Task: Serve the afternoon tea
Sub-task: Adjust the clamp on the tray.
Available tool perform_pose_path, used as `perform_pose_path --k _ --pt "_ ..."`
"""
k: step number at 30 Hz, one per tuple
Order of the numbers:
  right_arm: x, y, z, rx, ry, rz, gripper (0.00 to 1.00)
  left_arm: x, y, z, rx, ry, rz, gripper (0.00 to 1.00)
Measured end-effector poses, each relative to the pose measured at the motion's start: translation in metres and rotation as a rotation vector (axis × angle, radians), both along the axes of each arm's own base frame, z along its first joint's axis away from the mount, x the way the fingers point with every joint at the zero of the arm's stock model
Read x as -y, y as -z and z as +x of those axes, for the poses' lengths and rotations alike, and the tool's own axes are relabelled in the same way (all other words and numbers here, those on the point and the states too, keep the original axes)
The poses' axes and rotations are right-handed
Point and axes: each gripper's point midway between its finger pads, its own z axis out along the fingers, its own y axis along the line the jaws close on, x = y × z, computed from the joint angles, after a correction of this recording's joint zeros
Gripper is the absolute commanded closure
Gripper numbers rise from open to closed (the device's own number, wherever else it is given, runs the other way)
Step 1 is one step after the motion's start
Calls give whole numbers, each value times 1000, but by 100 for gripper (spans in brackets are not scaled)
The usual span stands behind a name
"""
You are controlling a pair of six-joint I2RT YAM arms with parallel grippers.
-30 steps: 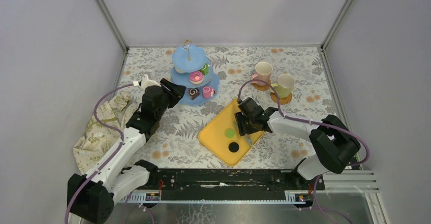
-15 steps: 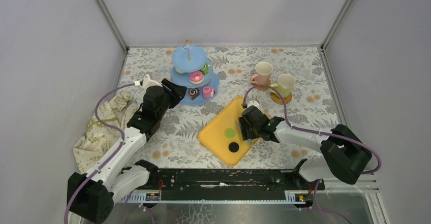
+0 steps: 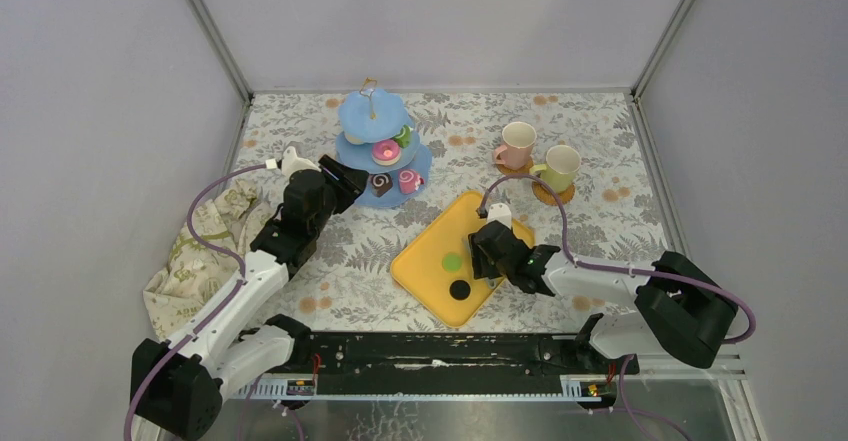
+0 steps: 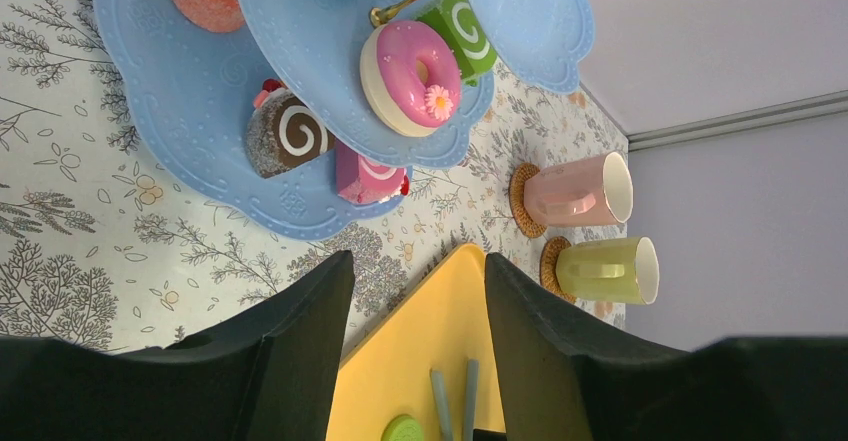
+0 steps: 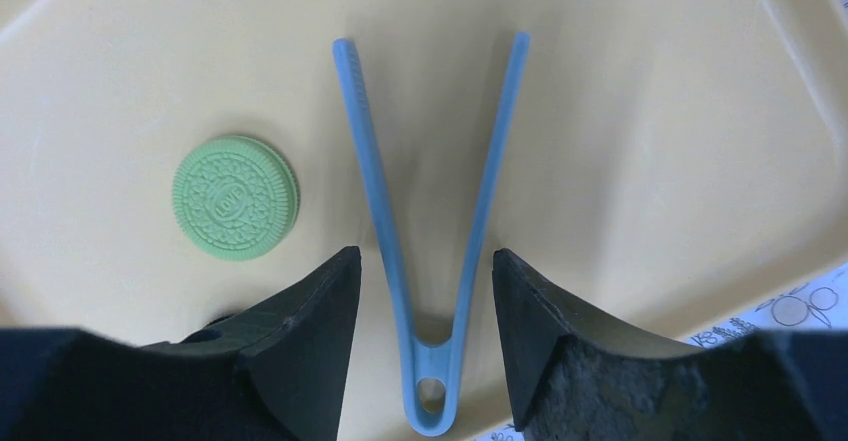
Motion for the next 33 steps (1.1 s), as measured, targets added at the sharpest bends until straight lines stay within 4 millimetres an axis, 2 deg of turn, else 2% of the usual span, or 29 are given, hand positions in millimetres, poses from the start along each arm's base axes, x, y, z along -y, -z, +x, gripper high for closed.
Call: perform_pose_path --k 16,26,30,33 --pt "-4 1 1 51 84 18 43 -2 -4 0 14 -10 4 41" --pt "-13 4 4 89 126 -49 43 -4 5 -2 -2 -13 12 41" --pt "-12 5 4 96 154 -65 46 -5 9 -3 -9 -16 17 41" --pt "-10 5 4 94 176 -68 54 -6 10 -3 -11 -20 19 41"
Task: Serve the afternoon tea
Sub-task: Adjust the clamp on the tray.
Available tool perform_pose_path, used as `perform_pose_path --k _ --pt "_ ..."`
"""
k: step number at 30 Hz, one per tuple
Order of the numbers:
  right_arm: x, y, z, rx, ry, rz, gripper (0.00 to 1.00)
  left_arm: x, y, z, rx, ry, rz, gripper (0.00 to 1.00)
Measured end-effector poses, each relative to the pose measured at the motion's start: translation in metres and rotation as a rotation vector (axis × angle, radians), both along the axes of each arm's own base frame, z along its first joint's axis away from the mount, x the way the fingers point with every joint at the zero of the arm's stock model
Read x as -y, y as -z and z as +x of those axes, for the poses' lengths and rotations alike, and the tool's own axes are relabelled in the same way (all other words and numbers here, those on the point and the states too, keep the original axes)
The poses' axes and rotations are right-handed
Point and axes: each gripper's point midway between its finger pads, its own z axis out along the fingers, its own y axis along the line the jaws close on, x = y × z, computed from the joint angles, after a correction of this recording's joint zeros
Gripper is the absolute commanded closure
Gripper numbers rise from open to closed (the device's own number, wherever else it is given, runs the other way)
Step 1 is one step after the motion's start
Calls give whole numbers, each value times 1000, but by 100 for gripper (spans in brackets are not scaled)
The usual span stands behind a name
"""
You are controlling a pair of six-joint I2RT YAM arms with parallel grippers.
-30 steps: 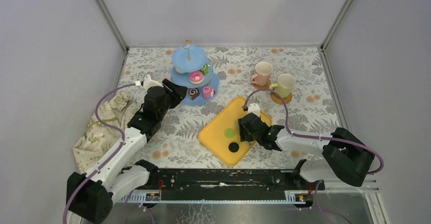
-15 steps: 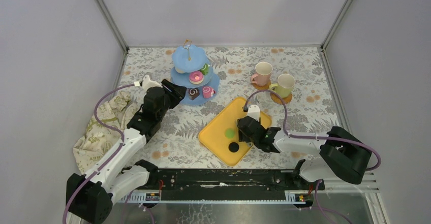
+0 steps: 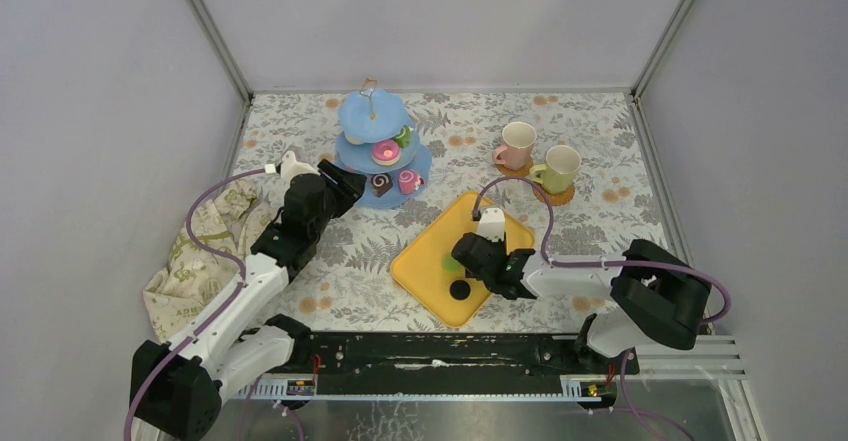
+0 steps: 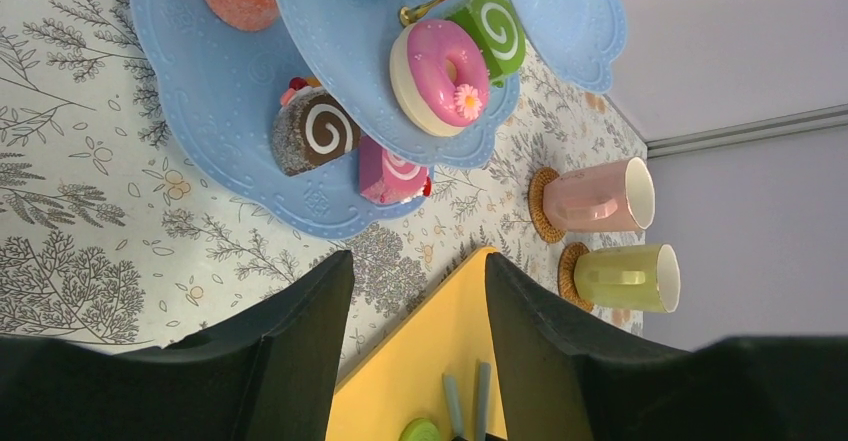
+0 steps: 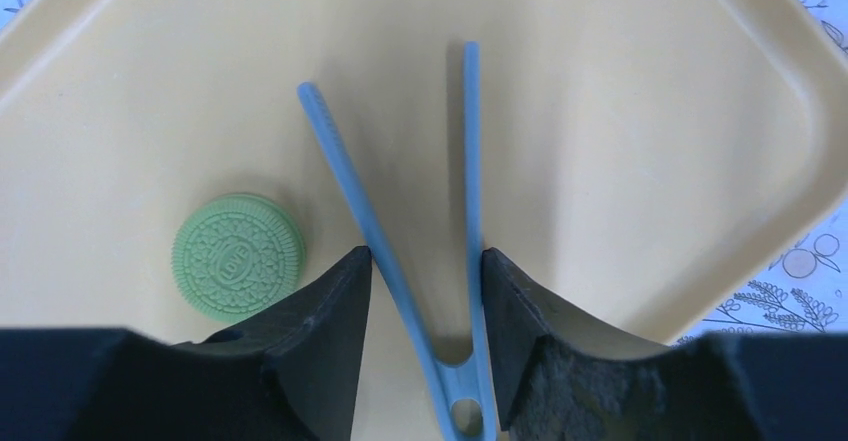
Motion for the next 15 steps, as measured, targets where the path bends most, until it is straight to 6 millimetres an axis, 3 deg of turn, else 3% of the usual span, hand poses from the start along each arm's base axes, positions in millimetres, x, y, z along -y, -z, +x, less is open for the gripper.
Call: perform_pose_path --k 3,10,15 --pt "2 1 0 -2 22 -7 64 -1 2 0 -3 -3 2 41" --pt "4 0 -1 -14 40 -7 67 -1 8 -1 -15 -3 7 41" --pt "12 -5 -12 -64 24 -38 68 -1 9 -1 -20 -3 9 41"
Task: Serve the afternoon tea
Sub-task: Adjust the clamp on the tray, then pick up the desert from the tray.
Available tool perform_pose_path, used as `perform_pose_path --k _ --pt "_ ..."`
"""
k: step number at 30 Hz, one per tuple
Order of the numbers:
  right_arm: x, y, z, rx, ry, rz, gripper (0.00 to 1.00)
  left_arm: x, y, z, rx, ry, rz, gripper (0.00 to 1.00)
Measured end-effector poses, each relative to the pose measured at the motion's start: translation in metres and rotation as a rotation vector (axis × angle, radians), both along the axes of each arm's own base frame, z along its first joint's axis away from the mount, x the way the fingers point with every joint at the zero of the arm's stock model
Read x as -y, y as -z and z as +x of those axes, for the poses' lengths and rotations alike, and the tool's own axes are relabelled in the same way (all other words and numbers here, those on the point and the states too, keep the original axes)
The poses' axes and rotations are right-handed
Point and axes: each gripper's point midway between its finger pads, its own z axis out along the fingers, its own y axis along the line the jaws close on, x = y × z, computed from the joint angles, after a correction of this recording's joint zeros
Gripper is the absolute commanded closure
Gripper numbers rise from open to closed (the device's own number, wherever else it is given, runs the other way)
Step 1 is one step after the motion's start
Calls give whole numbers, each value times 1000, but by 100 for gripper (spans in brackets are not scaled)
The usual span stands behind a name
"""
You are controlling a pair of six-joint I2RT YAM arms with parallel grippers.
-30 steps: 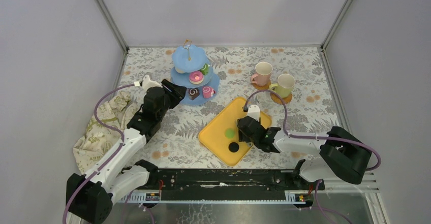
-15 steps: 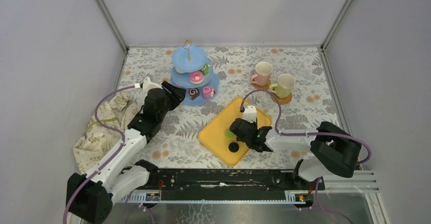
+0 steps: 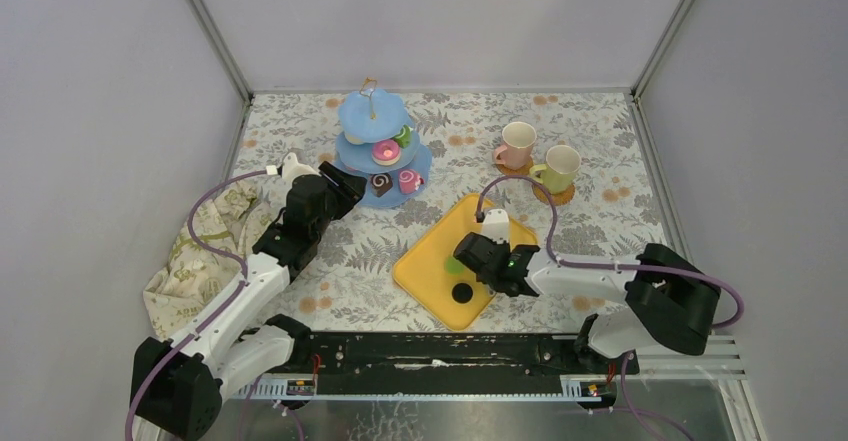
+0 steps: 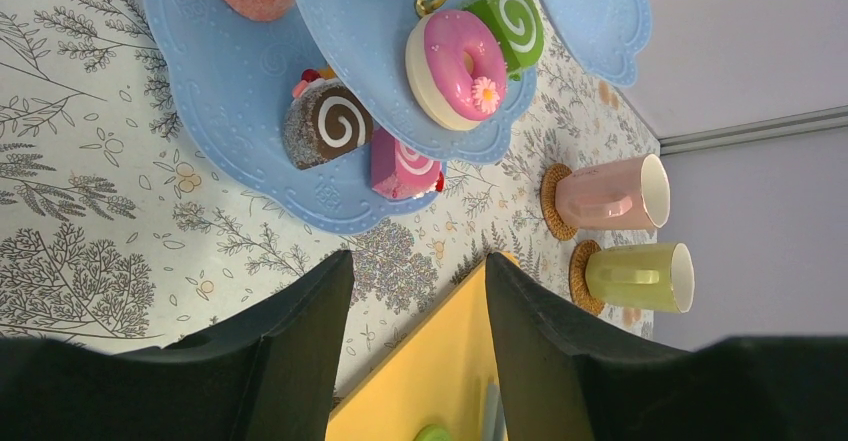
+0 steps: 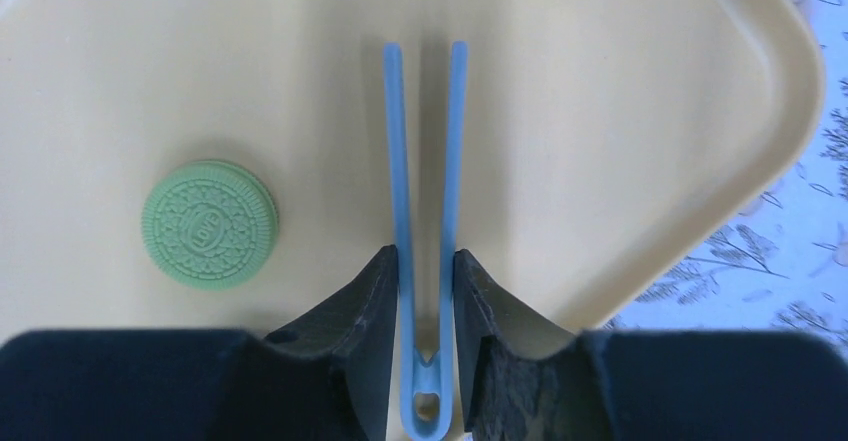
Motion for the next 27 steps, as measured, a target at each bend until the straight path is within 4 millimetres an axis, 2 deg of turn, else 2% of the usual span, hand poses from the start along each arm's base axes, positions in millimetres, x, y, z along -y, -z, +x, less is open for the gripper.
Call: perform_pose_path --k 4,9,13,19,27 --pt "6 -16 -7 -24 -22 -27 69 0 0 0 0 0 0 41" --pt "2 -49 -7 -7 -57 18 70 0 0 0 1 1 0 41" --pt "4 -60 -18 -31 -101 44 69 1 -2 0 4 2 -1 41" --pt "1 -64 -40 -107 -175 100 69 3 -6 1 12 7 -3 41" --pt "2 -44 -83 -217 -264 135 70 3 -6 1 13 8 -3 41"
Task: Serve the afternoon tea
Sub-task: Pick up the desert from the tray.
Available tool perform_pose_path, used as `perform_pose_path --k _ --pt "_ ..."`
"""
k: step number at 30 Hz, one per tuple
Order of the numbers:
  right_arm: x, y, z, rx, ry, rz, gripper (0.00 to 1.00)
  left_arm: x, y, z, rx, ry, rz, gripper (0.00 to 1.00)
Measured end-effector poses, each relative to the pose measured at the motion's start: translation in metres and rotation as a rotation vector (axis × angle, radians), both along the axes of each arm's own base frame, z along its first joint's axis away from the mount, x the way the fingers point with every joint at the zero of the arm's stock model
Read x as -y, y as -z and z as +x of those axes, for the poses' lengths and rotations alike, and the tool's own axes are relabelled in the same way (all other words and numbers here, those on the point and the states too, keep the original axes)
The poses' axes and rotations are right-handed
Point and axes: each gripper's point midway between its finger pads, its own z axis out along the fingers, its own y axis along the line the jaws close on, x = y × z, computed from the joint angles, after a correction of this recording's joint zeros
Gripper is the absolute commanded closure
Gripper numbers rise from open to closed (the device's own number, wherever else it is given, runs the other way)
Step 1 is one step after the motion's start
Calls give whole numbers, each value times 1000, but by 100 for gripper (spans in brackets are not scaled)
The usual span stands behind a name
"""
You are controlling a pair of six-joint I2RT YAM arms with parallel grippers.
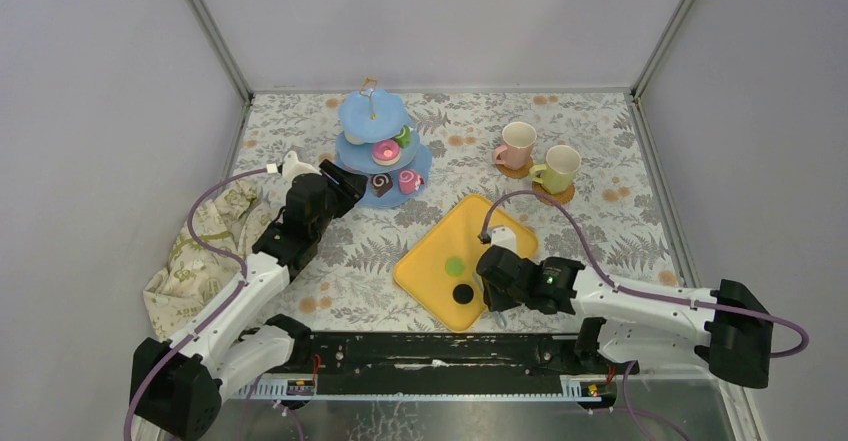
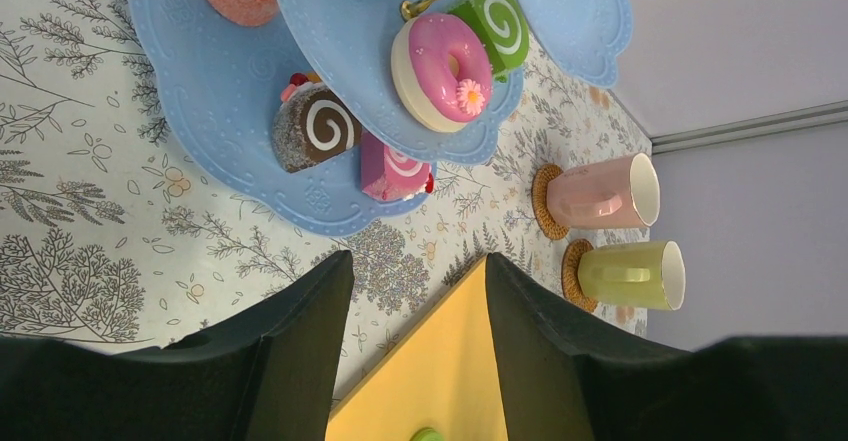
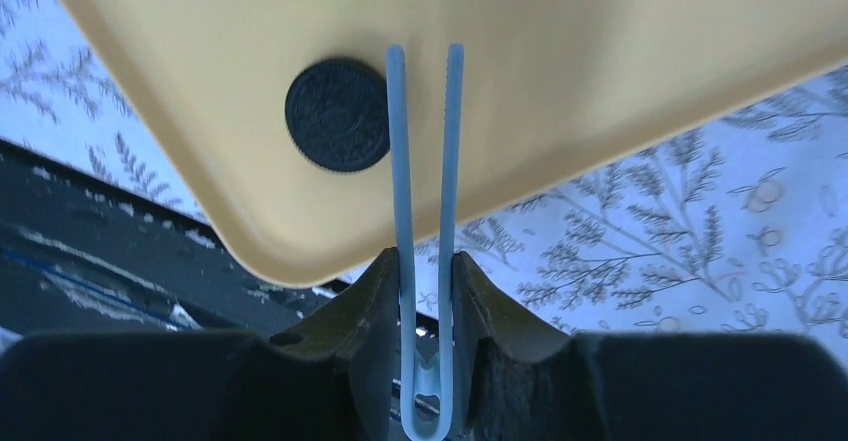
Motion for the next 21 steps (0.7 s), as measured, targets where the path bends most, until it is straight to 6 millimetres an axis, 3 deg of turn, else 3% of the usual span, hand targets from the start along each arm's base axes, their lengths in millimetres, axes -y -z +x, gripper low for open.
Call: perform_pose_path --k 9,21 --pt "-11 9 -42 -59 -102 2 69 0 -1 0 3 0 -1 41" --pt "-16 17 -61 -102 -105 -10 65 3 -2 -2 6 9 -3 41"
